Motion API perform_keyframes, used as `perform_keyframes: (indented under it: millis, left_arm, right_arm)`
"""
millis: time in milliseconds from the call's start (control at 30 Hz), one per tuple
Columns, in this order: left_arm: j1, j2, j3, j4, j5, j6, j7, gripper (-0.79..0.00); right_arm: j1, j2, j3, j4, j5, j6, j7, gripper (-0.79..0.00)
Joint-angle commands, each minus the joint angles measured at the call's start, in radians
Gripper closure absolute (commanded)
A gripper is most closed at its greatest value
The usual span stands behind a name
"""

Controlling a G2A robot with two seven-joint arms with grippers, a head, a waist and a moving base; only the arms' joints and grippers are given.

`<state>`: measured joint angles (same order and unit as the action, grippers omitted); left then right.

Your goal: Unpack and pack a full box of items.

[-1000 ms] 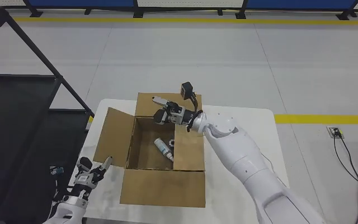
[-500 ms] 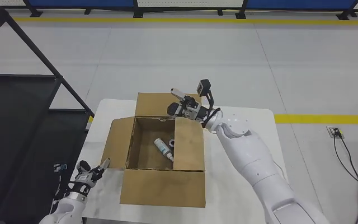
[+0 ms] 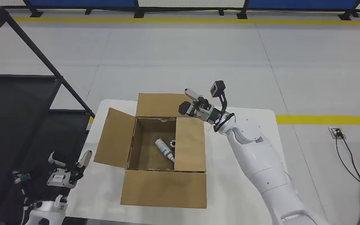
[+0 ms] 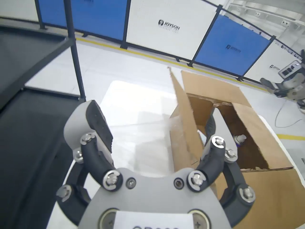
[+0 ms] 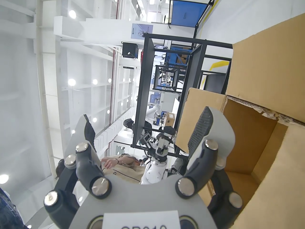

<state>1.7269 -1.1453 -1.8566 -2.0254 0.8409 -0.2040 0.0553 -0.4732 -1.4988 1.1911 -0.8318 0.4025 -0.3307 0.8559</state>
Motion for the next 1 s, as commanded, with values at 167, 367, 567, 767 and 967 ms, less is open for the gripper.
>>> perform_keyframes:
  millis: [167, 367, 567, 767, 967]
  left_arm:
    - [-0.052, 0.003, 0.123, -0.135, 0.086, -0.066, -0.134, -0.785]
    - [-0.34, -0.003, 0.361, 0.034, 0.109, -0.046, -0.397, -0.785]
    - [-0.583, -0.027, 0.562, 0.26, 0.045, -0.032, -0.555, -0.785]
    - [-0.719, -0.051, 0.674, 0.431, -0.121, -0.081, -0.671, -0.785]
    - [-0.787, -0.066, 0.738, 0.517, -0.222, -0.116, -0.725, -0.785]
  right_arm:
    - [-0.113, 0.049, 0.126, -0.124, -0.035, -0.012, -0.022, -0.785]
    - [-0.25, 0.09, 0.256, -0.249, -0.036, -0.005, -0.04, -0.785]
    - [-0.361, 0.118, 0.36, -0.32, -0.017, 0.011, -0.073, -0.785]
    - [-0.418, 0.135, 0.416, -0.347, -0.004, 0.021, -0.1, -0.785]
    - [-0.437, 0.146, 0.431, -0.362, -0.008, 0.029, -0.108, -0.785]
